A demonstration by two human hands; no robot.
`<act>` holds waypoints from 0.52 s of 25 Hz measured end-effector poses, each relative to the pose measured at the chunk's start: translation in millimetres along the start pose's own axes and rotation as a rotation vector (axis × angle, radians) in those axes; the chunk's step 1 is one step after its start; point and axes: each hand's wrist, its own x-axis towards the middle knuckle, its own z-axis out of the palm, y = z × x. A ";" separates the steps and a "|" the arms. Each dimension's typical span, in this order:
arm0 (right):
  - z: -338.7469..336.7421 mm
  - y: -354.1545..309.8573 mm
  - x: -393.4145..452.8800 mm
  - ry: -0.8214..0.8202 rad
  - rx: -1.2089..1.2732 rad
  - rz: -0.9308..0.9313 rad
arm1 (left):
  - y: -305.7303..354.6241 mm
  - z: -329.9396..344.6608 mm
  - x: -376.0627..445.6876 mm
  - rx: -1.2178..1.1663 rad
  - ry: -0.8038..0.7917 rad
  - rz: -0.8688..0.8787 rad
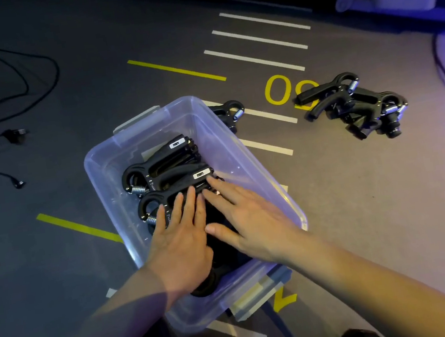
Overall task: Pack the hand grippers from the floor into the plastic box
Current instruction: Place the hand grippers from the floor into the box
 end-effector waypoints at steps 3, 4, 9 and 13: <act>-13.8 14.6 -3.7 0.386 -0.053 -0.023 | 17.0 -23.7 16.0 -0.121 0.211 0.042; -19.6 23.4 -5.4 0.443 -0.048 0.005 | 22.9 -31.5 22.9 -0.146 0.273 0.054; -47.5 88.2 -9.3 0.506 0.040 0.234 | 54.4 -57.9 59.2 -0.174 0.390 0.135; -57.2 149.6 -8.2 0.545 0.205 0.464 | 70.9 -58.2 84.7 -0.115 0.354 0.197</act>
